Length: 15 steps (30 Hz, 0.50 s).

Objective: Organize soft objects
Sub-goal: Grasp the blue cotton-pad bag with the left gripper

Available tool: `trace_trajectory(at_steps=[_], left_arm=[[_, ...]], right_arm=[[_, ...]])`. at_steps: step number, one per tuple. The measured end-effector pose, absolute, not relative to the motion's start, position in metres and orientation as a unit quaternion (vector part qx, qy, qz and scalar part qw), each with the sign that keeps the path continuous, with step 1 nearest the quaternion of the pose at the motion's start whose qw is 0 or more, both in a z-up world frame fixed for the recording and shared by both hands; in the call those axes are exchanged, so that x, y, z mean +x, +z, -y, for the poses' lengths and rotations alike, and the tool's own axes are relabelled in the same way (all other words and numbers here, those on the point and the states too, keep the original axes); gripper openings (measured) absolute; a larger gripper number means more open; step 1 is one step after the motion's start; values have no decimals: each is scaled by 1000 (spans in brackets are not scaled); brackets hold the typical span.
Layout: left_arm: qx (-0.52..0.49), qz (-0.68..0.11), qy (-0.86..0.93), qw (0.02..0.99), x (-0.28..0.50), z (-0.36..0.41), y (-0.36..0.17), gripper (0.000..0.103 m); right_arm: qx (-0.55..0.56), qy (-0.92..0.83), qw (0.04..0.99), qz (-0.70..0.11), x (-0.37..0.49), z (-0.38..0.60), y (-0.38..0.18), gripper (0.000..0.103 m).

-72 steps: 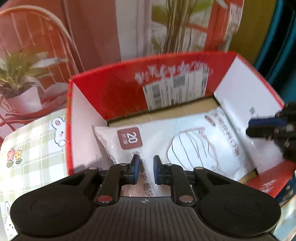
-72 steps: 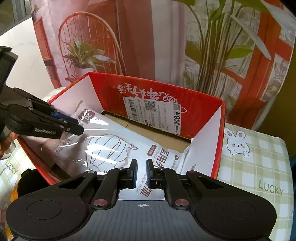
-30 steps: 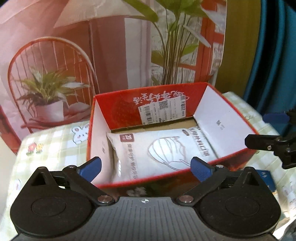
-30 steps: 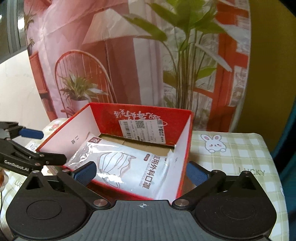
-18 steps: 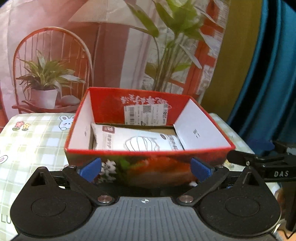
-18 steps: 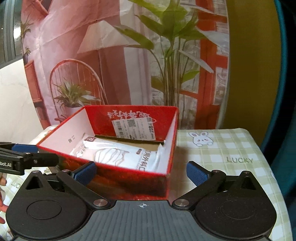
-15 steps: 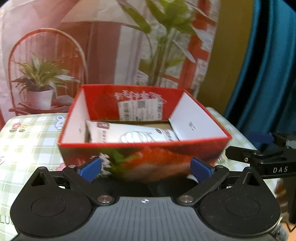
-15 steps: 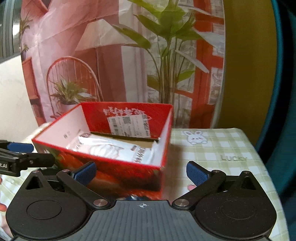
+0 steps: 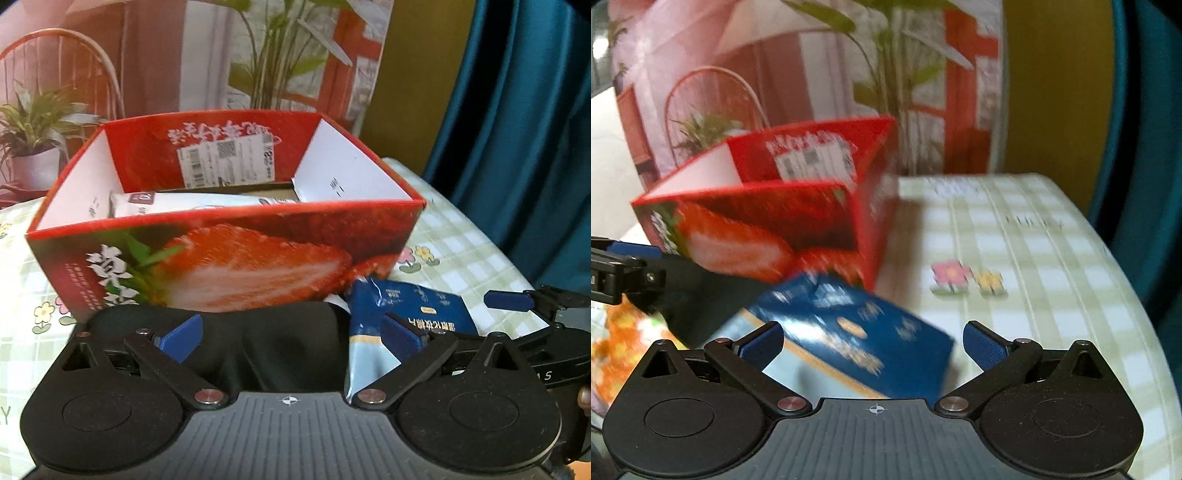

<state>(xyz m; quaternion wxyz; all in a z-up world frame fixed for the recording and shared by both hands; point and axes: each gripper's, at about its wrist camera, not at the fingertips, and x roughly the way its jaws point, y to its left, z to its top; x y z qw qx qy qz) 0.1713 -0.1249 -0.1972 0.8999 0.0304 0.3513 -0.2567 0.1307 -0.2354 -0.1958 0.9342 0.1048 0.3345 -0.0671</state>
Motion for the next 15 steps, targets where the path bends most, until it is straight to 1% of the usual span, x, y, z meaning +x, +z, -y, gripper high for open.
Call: trace_trajectory(at_steps=[5, 9, 12, 13, 15], left_arm=[[29, -360, -262, 895, 173, 135, -202, 103], [37, -373, -278, 885, 174, 144, -207, 102], [44, -379, -291, 878, 174, 148, -210, 93], [40, -382, -295, 875, 174, 148, -210, 89], [31, -387, -302, 871, 175, 147, -212, 89]], right_arm=[[133, -73, 919, -364, 125, 251, -213, 103], [182, -64, 908, -371, 123, 263, -224, 103], [194, -51, 909, -366, 122, 265, -225, 102], [197, -42, 910, -363, 122, 265, -224, 100], [198, -25, 910, -362, 123, 264, -223, 95]])
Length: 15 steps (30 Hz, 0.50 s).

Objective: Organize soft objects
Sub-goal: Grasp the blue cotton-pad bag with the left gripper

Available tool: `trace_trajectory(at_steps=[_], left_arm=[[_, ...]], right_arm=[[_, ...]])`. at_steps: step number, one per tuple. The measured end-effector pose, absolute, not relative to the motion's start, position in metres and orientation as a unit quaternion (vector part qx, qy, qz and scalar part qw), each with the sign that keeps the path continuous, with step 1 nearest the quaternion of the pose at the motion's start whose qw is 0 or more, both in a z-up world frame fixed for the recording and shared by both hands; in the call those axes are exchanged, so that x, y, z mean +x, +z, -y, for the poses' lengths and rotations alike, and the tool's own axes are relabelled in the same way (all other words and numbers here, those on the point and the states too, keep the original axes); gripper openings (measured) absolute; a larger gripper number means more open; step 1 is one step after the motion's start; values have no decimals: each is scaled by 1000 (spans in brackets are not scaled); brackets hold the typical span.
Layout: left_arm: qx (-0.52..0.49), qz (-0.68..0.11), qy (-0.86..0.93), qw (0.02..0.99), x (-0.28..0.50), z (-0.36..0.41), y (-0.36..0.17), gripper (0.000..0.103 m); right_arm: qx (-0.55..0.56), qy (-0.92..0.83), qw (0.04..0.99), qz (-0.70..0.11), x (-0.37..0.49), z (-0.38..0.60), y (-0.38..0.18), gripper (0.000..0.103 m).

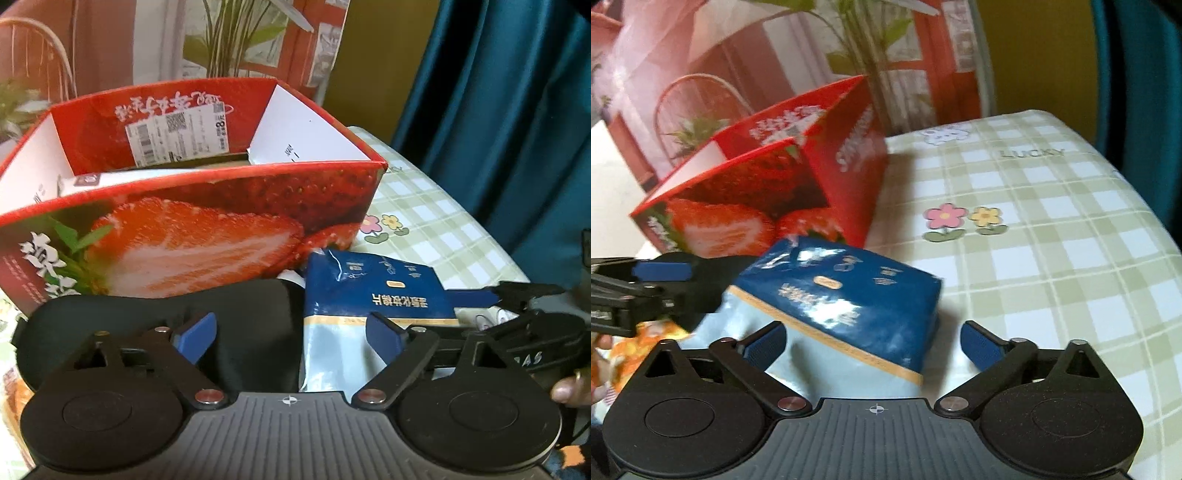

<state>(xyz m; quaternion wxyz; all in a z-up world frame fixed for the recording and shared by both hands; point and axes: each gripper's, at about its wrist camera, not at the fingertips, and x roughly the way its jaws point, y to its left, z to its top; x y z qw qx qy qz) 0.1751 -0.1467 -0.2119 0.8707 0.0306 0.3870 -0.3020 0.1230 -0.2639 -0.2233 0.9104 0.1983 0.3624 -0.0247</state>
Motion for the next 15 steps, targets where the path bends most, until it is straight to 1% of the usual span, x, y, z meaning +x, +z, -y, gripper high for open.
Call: trace_trajectory(at_steps=[2, 4, 7, 15], left_arm=[[24, -381, -303, 873, 175, 146, -212, 88], [24, -380, -305, 873, 174, 146, -213, 87], [20, -381, -309, 871, 174, 144, -213, 84], [-7, -386, -317, 866, 173, 123, -211, 78]], right_arm=[[196, -9, 909, -367, 125, 260, -223, 89], [191, 2, 908, -372, 127, 255, -222, 88], [185, 20, 909, -372, 131, 248, -219, 83], [166, 76, 916, -356, 144, 225, -201, 79]])
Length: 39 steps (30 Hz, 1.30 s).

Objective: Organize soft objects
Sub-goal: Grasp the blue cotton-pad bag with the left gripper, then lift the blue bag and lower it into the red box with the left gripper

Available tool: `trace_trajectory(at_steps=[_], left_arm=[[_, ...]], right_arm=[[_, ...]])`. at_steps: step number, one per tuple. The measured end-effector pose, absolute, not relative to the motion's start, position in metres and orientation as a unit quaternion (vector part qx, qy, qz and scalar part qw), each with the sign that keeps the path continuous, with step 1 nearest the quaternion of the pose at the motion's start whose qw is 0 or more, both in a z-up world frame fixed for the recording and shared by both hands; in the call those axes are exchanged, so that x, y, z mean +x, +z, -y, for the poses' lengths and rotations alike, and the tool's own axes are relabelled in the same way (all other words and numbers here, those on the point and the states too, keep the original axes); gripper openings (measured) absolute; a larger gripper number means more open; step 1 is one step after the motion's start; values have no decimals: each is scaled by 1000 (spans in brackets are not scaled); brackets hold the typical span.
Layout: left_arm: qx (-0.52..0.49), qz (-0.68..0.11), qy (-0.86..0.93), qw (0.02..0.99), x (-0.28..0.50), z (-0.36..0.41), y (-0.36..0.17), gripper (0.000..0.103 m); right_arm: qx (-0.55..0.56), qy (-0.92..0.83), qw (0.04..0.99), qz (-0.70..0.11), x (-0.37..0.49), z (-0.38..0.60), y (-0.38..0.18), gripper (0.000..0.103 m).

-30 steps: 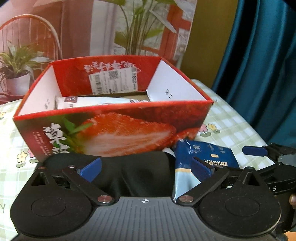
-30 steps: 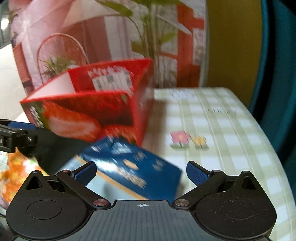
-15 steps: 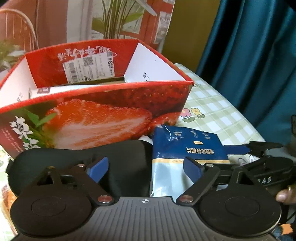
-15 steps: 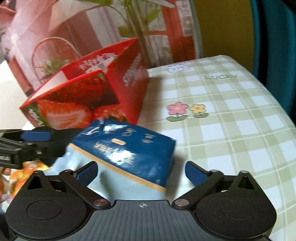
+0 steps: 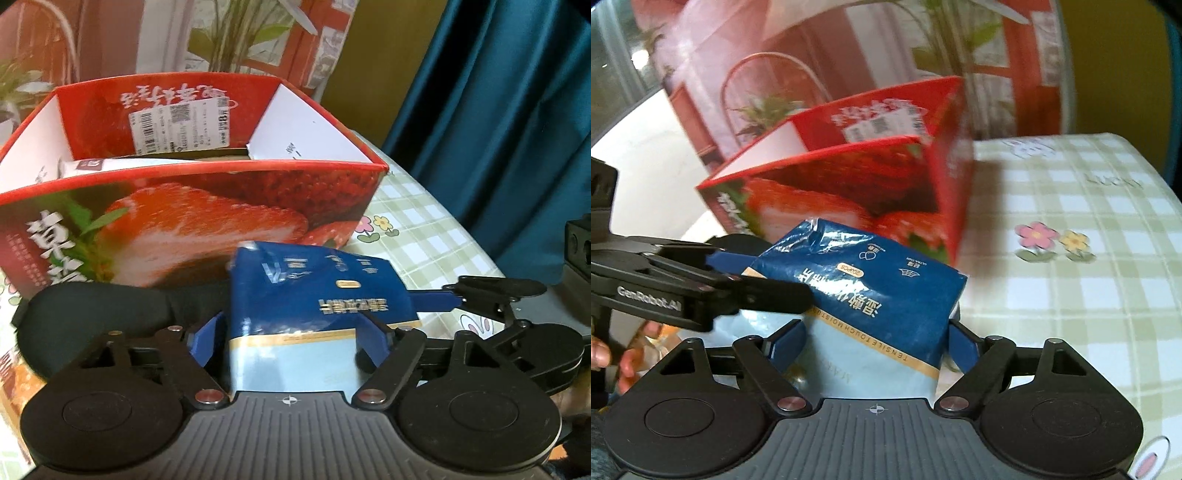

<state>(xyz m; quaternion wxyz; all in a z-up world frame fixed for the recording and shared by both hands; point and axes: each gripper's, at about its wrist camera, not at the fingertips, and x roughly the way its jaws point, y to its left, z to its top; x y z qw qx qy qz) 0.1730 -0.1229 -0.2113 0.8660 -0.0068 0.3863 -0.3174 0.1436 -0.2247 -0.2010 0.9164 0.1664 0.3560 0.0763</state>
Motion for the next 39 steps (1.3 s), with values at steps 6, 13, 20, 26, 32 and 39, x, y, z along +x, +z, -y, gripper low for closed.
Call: trace_trajectory(at_steps=[6, 13, 20, 26, 32, 39], left_arm=[[-31, -388, -299, 871, 172, 89, -210, 72], [-61, -398, -299, 865, 164, 63, -222, 72], [-74, -395, -306, 863, 165, 60, -225, 67], [-76, -382, -308, 868, 160, 55, -220, 59], [-83, -345, -316, 880, 161, 46, -194, 58], [-67, -287, -321, 900, 170, 39, -149, 58]], right_arm=[[142, 116, 919, -348, 158, 198, -189, 79], [117, 126, 921, -350, 167, 183, -187, 79], [143, 111, 913, -366, 159, 195, -193, 77], [128, 122, 917, -358, 157, 189, -184, 59], [93, 144, 927, -333, 162, 180, -159, 58], [19, 155, 946, -286, 175, 173, -113, 55]])
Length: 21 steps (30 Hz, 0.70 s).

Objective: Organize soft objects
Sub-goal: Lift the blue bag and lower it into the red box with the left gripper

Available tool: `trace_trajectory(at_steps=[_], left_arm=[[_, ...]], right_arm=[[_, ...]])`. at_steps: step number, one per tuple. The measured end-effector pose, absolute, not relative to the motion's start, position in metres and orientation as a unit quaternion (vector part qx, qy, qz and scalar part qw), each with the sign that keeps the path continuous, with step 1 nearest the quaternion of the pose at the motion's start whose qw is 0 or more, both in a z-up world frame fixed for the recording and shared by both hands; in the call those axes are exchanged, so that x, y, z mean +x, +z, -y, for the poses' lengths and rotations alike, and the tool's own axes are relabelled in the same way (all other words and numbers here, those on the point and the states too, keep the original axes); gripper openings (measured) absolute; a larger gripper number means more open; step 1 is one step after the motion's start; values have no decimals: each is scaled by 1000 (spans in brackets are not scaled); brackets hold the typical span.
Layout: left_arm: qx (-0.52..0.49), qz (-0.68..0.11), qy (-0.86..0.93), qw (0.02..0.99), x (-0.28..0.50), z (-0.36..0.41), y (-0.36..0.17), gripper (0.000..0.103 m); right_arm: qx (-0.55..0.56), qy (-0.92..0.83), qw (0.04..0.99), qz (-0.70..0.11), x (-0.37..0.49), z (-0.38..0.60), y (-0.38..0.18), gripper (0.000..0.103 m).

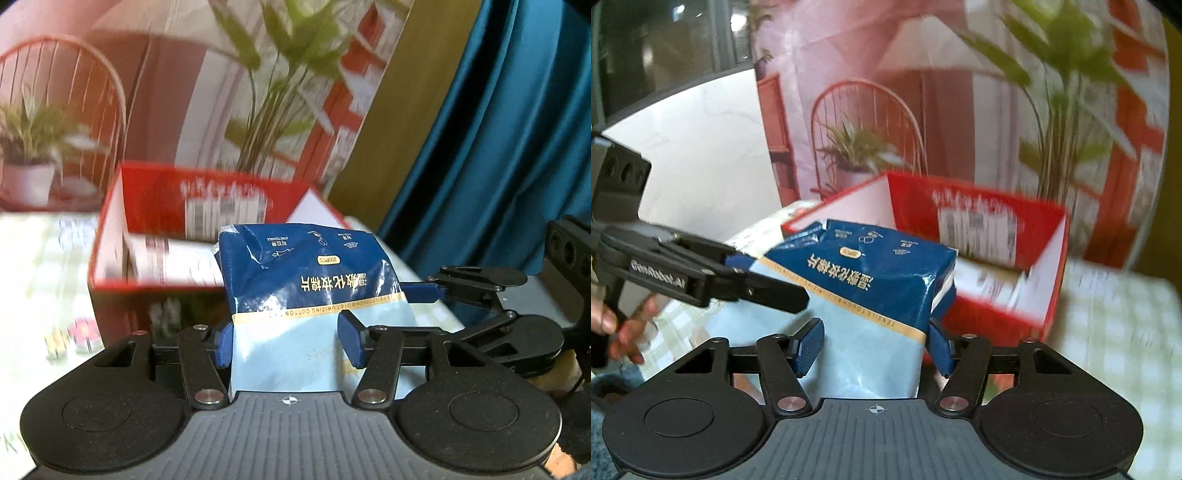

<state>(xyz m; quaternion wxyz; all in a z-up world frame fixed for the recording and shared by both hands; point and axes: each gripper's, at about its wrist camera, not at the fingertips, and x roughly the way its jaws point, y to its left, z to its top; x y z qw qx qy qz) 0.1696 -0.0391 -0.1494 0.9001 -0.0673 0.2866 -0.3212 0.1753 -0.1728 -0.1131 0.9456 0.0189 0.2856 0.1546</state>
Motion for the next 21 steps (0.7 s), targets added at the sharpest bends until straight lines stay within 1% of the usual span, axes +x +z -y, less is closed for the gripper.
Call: trace_trajectory(at_steps=[8, 11, 14, 18, 21], left_arm=[[-47, -208, -309, 927, 198, 53, -100, 58], [-9, -169, -299, 939, 211, 63, -87, 58], [19, -142, -292, 946, 224, 72, -77, 58], [26, -145, -285, 947, 242, 82, -75, 59], [26, -159, -284, 945, 254, 87, -86, 59]], right_arm=[[-76, 134, 962, -227, 208, 166, -79, 52], [-100, 111, 968, -202, 226, 165, -76, 48], [-122, 90, 971, -182, 244, 164, -72, 46], [-127, 65, 973, -181, 268, 170, -67, 45], [-127, 52, 972, -191, 283, 175, -72, 45]])
